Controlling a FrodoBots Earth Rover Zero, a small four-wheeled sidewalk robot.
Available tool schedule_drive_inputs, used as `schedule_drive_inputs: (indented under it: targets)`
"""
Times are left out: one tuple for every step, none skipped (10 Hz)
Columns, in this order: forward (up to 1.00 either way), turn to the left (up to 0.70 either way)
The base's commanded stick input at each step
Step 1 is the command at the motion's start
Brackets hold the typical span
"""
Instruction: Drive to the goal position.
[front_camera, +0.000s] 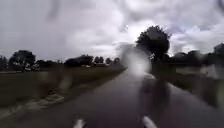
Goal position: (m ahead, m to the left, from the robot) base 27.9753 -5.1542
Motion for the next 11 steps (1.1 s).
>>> schedule_drive_inputs:
  targets:
    - [0.85, 0.0]
    - [0.85, 0.0]
    - [0.85, -0.21]
    - [0.85, -0.33]
    - [0.85, -0.34]
    - [0.85, -0.27]
    - [0.85, 0.0]
    - [0.85, 0.0]
    - [0.85, 0.0]
    - [0.85, 0.0]
    - [0.85, 0.0]
